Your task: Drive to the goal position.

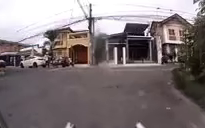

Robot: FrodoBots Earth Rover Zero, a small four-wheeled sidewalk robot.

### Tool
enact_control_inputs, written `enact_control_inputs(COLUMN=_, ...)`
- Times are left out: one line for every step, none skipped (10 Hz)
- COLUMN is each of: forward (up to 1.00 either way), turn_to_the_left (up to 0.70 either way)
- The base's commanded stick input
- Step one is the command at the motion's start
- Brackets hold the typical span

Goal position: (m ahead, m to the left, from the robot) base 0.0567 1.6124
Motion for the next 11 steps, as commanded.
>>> enact_control_inputs(forward=0.06, turn_to_the_left=-0.12)
enact_control_inputs(forward=0.06, turn_to_the_left=-0.12)
enact_control_inputs(forward=0.06, turn_to_the_left=-0.12)
enact_control_inputs(forward=0.06, turn_to_the_left=-0.12)
enact_control_inputs(forward=0.06, turn_to_the_left=-0.12)
enact_control_inputs(forward=0.06, turn_to_the_left=-0.12)
enact_control_inputs(forward=0.06, turn_to_the_left=-0.12)
enact_control_inputs(forward=0.06, turn_to_the_left=-0.12)
enact_control_inputs(forward=0.06, turn_to_the_left=-0.12)
enact_control_inputs(forward=0.06, turn_to_the_left=-0.12)
enact_control_inputs(forward=0.06, turn_to_the_left=-0.12)
